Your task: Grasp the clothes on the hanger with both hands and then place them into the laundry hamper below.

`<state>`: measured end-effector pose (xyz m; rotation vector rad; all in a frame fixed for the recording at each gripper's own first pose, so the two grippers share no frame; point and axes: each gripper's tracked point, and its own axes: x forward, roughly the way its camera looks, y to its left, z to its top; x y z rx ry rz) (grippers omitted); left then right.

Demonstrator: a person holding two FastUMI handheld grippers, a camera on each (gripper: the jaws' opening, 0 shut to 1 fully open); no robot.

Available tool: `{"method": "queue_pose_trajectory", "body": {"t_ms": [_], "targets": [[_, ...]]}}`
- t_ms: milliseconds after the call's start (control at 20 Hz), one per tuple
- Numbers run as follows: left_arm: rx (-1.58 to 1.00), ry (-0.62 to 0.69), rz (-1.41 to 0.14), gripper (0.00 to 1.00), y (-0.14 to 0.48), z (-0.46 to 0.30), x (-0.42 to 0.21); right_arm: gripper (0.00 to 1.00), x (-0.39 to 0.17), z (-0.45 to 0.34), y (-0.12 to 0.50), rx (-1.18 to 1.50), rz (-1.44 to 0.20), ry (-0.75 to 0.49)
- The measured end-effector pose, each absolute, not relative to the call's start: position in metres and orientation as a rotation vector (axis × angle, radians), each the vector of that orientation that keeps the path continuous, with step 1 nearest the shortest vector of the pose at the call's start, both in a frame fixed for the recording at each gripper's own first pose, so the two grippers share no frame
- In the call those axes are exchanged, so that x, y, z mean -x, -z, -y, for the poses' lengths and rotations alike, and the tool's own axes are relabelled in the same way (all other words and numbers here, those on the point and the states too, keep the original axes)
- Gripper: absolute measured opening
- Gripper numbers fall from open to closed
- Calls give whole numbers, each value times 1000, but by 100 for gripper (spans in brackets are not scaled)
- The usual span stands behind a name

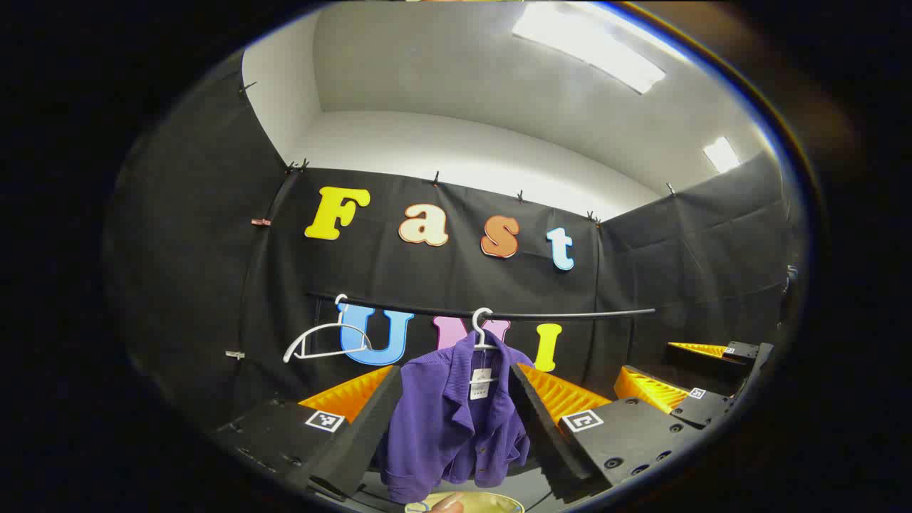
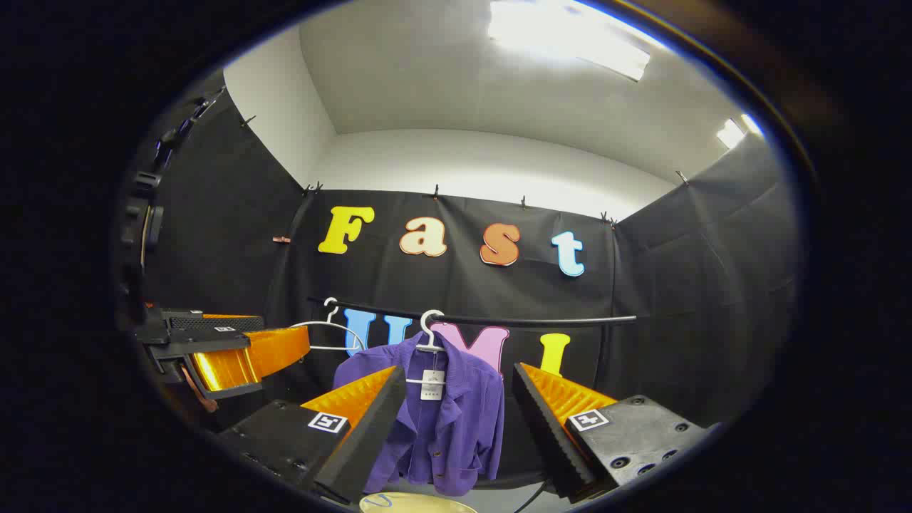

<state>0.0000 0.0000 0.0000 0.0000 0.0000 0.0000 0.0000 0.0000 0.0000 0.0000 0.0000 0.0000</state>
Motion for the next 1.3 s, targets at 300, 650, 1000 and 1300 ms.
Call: {"method": "queue_pose_trajectory", "body": {"t_ms": [300,650,1000,1300], "targets": [[7,19,-38,95,8,2,2,96,0,-3,1,-23,-16,-9],[-58,5,11,96,0,2,7,96,6,0,-2,-16,-16,-5],[-33,31,4,96,3,4,6,96,10,1,-7,-8,-11,12],[-7,66,10,96,2,2,3,96,11,-3,-4,2,-23,35]]}}
